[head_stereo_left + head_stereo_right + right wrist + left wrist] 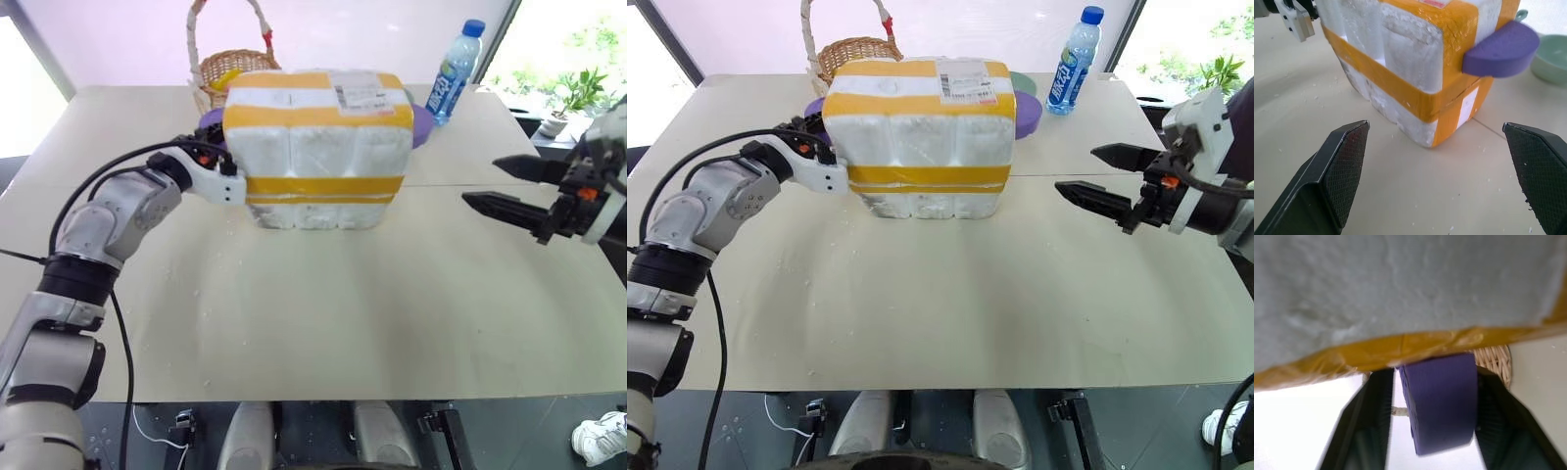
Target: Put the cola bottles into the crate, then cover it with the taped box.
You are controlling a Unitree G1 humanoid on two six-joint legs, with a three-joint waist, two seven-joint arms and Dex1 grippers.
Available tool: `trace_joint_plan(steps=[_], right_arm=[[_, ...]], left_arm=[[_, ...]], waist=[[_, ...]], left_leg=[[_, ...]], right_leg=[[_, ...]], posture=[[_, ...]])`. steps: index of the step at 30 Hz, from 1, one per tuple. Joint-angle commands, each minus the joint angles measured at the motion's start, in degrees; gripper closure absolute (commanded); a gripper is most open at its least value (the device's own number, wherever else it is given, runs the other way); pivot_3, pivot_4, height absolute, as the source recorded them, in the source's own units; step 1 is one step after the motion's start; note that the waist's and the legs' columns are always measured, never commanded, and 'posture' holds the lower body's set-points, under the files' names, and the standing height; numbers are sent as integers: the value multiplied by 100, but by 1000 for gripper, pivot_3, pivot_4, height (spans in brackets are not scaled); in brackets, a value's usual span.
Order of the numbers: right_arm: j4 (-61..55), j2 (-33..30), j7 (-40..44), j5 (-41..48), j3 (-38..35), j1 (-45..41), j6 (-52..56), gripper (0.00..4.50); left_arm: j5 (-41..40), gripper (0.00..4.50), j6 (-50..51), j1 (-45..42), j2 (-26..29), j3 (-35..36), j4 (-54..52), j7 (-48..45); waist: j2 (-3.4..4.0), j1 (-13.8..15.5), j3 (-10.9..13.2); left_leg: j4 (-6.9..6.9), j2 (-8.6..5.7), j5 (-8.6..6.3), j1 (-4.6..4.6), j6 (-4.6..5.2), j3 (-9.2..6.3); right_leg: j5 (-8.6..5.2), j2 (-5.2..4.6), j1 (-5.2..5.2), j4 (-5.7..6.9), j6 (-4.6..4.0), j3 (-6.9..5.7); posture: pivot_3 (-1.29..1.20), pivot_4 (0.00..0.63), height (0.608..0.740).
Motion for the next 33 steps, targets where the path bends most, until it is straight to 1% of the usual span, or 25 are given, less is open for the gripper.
trace_joint_plan(steps=[1,4,6,7,9,10,13,14,15,16,17,18,20,21,23,25,27,33], right_arm=[[-105,-190,35,-33,-281,-40,-152,0],[-81,-230,50,-48,-302,-2,-183,0],[-75,-245,66,-64,-324,52,-214,0],[-76,-244,75,-71,-343,94,-232,0],[-77,-221,89,-85,-381,189,-262,0],[-67,-210,99,-97,-388,224,-284,0],[15,-163,117,-174,-295,228,-381,0],[45,-152,123,-194,-254,209,-411,0],[88,-142,135,-214,-178,151,-455,0],[130,-137,149,-234,-118,107,-495,0],[178,-137,168,-252,-48,45,-532,0],[234,-148,204,-276,39,-40,-575,0],[320,-175,278,-297,179,-195,-633,0],[347,-186,310,-306,226,-248,-655,0],[412,-193,425,-277,320,-389,-685,0],[488,-231,616,-323,447,-487,-762,0],[602,-272,760,-456,634,-606,-864,0],[983,-273,1000,-664,998,-1067,-973,0]], left_arm=[[-85,694,-229,161,155,215,-477,334],[-627,694,-615,588,429,556,-763,327],[-1239,694,-1000,906,622,765,-877,93],[-1971,694,-1188,1195,714,965,-983,-228],[-3542,694,-1360,1913,1056,1226,-1248,-1231],[-4016,694,-1347,2165,1197,1315,-1331,-1610],[-5239,694,-747,2746,1636,1493,-1356,-3028],[-5540,694,-436,2824,1704,1565,-1358,-3349],[-6130,694,122,2905,1830,1677,-1391,-3912],[-6508,694,548,2929,1890,1757,-1419,-4283],[-7114,694,1396,2908,1946,1932,-1502,-4602],[-8188,694,2606,2748,2081,2227,-1645,-5013],[-9822,694,4603,2344,2381,2738,-1695,-5719],[-10247,694,5178,2198,2483,2902,-1656,-5962],[-10391,694,5755,1807,2648,2969,-1286,-6423],[-10104,694,5949,1456,2716,2803,-932,-6669],[-9709,694,5859,1186,2705,2629,-714,-6793],[-9061,694,5799,642,2766,2462,-390,-7115]], waist=[[0,3,0],[0,-2,0],[0,-8,0],[2,-8,-1],[2,-17,-1],[2,-32,-1],[3,-39,-1],[3,-33,-1],[3,-14,-1],[1,-10,-2],[1,-12,-2],[1,-17,-2],[-6,-27,3],[-8,-35,3],[-4,-50,3],[10,-49,-5],[17,-56,-8],[13,-64,-6]], left_leg=[[0,0,0,0,0,-1],[-1,1,0,0,0,-2],[-1,3,0,1,0,-1],[-1,5,0,1,0,-1],[-2,7,0,5,0,2],[-4,11,0,9,0,3],[-8,15,0,18,0,9],[-8,14,0,22,0,9],[-8,13,0,26,0,10],[-7,12,0,32,0,9],[-7,12,0,32,0,10],[-6,11,0,32,0,11],[-6,12,0,29,0,10],[-5,12,0,24,0,6],[-5,12,0,21,1,3],[-10,8,0,23,1,3],[-14,6,0,31,1,4],[-12,10,0,28,1,3]], right_leg=[[0,0,0,0,0,0],[0,-1,0,-1,0,0],[0,-1,0,0,0,0],[0,-2,0,0,0,0],[0,-5,1,1,-1,0],[0,-7,2,1,-1,0],[-1,-5,5,1,-3,0],[0,-4,8,2,-4,0],[-1,-2,12,1,-5,0],[-1,-2,20,0,-5,-1],[-1,-2,22,-2,-6,-1],[-2,-2,22,-2,-5,0],[-2,-1,20,-3,-4,-1],[-2,4,16,-2,-4,-2],[-4,5,14,-4,-2,-5],[-5,6,14,-6,0,-4],[-7,7,16,-5,-1,-3],[-10,15,13,0,-8,-1]], posture=[[0,150,740],[0,150,740],[0,150,740],[0,150,740],[0,150,740],[0,150,740],[0,150,740],[0,150,740],[0,150,740],[0,150,740],[0,150,740],[0,150,740],[0,150,740],[0,150,740],[0,150,740],[0,150,740],[0,150,740],[0,150,740]])
